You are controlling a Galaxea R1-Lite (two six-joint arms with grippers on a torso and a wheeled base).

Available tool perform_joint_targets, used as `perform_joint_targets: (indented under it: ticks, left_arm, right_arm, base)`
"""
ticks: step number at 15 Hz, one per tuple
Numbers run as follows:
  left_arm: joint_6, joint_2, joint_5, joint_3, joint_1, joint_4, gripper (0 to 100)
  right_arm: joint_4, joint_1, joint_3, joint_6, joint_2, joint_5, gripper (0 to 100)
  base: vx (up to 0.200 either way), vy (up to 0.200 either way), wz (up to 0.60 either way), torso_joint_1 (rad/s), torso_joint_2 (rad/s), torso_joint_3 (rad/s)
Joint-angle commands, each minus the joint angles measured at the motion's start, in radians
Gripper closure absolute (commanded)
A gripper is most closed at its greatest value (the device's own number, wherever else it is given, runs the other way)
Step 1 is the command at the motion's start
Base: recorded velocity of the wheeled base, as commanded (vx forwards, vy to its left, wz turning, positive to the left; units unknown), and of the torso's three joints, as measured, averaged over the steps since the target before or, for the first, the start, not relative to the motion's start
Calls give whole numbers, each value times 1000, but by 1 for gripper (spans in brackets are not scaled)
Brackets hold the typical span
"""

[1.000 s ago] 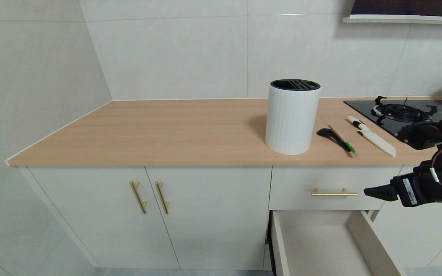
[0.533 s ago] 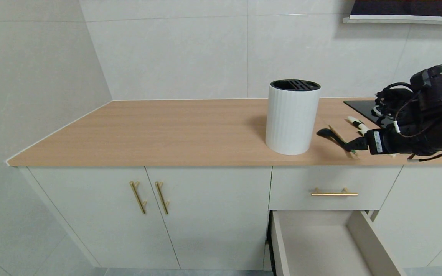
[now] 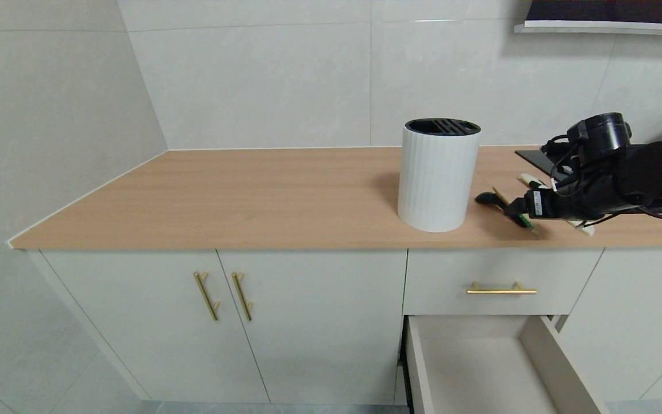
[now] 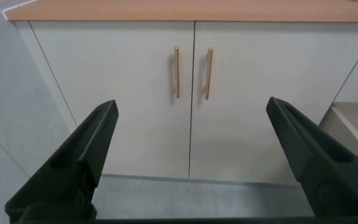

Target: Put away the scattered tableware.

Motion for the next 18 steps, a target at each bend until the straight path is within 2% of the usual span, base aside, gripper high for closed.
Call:
perform_joint_targets:
  ticks: [1, 8, 9, 18]
  left_arm:
    - [-1, 0, 0, 0, 0, -1, 0]
    - [-1, 0, 0, 0, 0, -1, 0]
    - [1, 0, 0, 0, 0, -1, 0]
    - [-1, 0, 0, 0, 0, -1, 0]
  right_arm:
    - [0, -4, -8, 0, 48, 1, 0]
    - [0, -4, -35, 9, 99, -16, 0]
    - [0, -4, -35, 9, 99, -21, 100]
    - [6, -4, -28, 12, 70, -22, 100]
  base:
    - [0, 0, 0, 0, 0, 0]
    - [0, 0, 0, 0, 0, 0]
    - [0, 0, 0, 0, 0, 0]
    - [0, 0, 0, 0, 0, 0]
